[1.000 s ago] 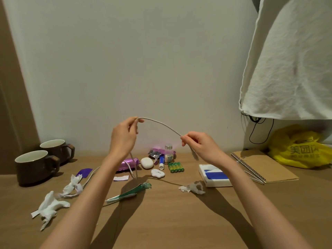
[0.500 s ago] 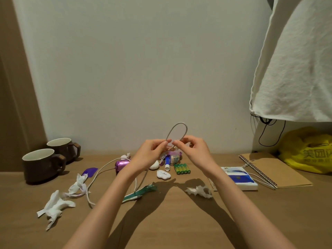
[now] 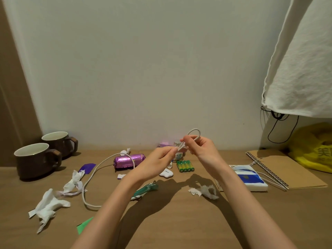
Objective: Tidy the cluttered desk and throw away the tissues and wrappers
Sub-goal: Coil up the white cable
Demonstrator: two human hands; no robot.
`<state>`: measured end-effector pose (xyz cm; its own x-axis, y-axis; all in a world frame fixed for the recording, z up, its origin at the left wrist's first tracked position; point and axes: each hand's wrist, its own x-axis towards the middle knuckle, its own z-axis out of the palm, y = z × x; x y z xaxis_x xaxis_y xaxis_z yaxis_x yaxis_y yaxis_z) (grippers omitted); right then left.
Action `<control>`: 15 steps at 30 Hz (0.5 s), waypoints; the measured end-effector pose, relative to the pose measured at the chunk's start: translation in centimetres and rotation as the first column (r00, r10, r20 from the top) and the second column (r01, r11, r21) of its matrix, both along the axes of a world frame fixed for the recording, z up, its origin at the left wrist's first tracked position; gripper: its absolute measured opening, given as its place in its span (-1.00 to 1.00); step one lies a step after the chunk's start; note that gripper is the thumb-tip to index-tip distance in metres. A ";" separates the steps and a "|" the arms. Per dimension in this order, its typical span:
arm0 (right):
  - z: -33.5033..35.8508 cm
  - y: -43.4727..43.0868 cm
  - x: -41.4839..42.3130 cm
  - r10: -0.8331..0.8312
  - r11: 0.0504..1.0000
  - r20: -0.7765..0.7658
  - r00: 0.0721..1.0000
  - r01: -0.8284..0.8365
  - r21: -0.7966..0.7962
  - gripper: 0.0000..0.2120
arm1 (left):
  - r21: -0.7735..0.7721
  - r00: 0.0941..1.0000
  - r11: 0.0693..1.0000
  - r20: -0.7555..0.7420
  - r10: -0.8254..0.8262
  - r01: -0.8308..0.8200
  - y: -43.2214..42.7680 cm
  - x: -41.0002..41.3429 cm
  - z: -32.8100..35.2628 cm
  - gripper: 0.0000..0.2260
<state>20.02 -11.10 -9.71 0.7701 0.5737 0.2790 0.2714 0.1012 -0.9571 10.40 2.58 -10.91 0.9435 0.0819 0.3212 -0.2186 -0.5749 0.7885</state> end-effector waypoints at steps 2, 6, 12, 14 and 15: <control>-0.6 0.2 0.4 -0.048 0.998 -0.019 0.999 0.048 0.035 -0.82 | 0.001 1.000 1.000 -0.027 -0.013 0.013 -0.4 -0.2 -0.4 -0.69; -1.6 0.8 0.7 -0.111 0.993 0.050 0.993 0.108 0.054 -0.87 | -0.023 0.995 0.995 -0.026 0.093 -0.093 0.1 0.4 -2.1 -0.71; -1.9 0.6 0.3 0.048 0.999 0.013 0.999 -0.048 0.001 -0.87 | -0.198 0.998 0.978 -0.046 0.051 -0.060 0.0 0.3 -2.7 -0.71; -1.8 0.2 0.2 0.082 0.995 0.050 0.995 -0.079 -0.059 -0.85 | -0.200 0.999 0.979 -0.047 0.026 -0.035 -0.1 0.2 -2.9 -0.71; -1.8 0.1 0.2 0.085 0.994 0.051 0.995 -0.082 -0.073 -0.85 | -0.214 0.999 0.977 -0.050 0.006 -0.017 -0.1 0.2 -2.9 -0.70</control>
<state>20.20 -10.99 -11.54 0.7035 0.6553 0.2749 0.3161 0.0578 -0.9470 10.60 2.49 -13.84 0.9563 0.1545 0.2482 -0.1709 -0.3935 0.9033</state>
